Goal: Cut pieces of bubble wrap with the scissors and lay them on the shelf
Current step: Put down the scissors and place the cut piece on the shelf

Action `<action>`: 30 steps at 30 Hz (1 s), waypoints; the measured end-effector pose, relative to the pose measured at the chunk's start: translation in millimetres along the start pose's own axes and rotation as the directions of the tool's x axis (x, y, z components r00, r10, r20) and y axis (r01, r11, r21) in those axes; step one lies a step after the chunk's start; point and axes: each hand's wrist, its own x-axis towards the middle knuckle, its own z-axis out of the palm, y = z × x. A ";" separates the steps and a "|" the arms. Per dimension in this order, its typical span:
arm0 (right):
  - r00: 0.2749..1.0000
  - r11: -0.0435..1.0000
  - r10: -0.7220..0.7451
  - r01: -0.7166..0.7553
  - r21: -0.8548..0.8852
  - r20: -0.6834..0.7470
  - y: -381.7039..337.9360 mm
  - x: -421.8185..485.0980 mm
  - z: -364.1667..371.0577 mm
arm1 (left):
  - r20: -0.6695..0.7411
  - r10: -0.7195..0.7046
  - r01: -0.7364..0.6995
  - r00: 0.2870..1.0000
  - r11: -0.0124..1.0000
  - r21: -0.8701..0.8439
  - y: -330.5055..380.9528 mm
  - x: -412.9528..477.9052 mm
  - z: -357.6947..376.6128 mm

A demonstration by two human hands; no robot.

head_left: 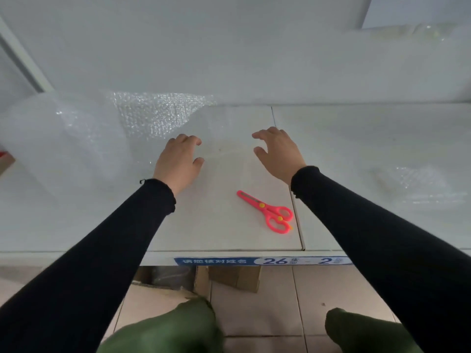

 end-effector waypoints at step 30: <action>0.995 0.989 0.089 -0.083 -0.123 0.051 3.7 -133.5 -36.3 | 0.139 0.258 -0.246 0.956 0.964 -0.100 69.6 -67.3 13.6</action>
